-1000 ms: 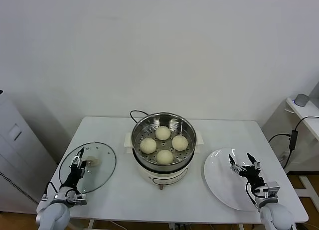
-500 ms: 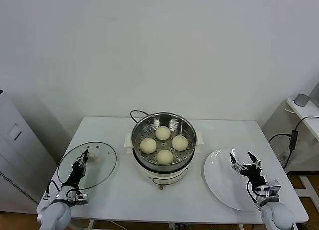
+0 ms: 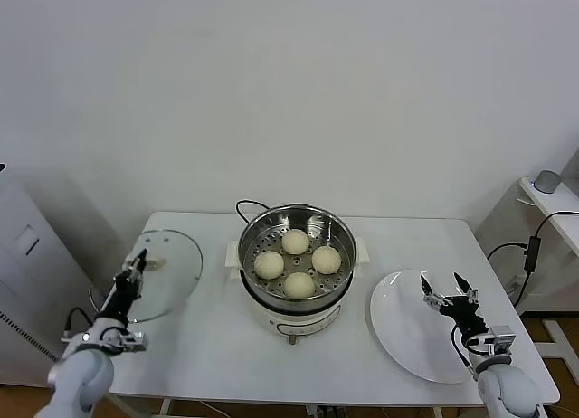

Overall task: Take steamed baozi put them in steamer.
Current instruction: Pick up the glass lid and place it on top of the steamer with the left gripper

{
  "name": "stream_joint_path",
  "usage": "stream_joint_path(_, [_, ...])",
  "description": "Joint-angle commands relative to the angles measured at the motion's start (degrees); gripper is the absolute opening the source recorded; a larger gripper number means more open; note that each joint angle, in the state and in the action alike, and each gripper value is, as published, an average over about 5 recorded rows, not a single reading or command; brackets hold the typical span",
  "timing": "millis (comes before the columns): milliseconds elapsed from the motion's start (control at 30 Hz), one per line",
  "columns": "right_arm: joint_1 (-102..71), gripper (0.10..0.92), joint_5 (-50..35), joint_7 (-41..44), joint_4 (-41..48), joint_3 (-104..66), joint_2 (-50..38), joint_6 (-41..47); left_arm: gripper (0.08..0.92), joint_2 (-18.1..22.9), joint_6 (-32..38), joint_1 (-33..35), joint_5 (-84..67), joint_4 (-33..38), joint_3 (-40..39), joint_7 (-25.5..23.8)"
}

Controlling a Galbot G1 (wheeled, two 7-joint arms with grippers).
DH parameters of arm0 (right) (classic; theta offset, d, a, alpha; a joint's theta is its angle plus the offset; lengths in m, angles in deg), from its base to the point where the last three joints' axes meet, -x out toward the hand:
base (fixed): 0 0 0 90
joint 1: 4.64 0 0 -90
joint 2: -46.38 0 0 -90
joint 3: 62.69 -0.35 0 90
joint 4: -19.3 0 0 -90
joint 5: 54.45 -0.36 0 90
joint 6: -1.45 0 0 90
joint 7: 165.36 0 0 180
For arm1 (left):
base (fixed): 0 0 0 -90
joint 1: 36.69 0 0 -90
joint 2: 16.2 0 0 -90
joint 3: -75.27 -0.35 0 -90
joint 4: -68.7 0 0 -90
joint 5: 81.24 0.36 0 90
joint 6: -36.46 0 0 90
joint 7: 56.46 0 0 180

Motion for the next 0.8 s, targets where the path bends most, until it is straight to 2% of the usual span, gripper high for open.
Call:
stream_joint_path(33, [-0.03, 0.823, -0.51, 0.6, -1.04, -0.42, -0.24, 0.2, 0.109, -7.47, -8.31, -2.56, -11.84, 11.31, -0.4, -10.42])
stream_joint_path(333, [-0.08, 0.823, -0.61, 0.64, -1.2, -1.01, -0.55, 0.12, 0.109, -9.05, -17.47, -4.74, -8.41, 21.06, -9.06, -17.2])
stream_joint_path(533, [-0.29, 0.823, -0.73, 0.51, -1.49, -1.18, -1.29, 0.27, 0.109, -6.97, -23.1, -9.11, -0.28, 23.83, -17.4, -21.02])
stream_joint_path(800, [-0.32, 0.823, -0.61, 0.25, -1.62, -0.99, -1.81, 0.51, 0.109, -3.16, -35.34, -13.15, 3.86, 26.01, -27.64, -24.63])
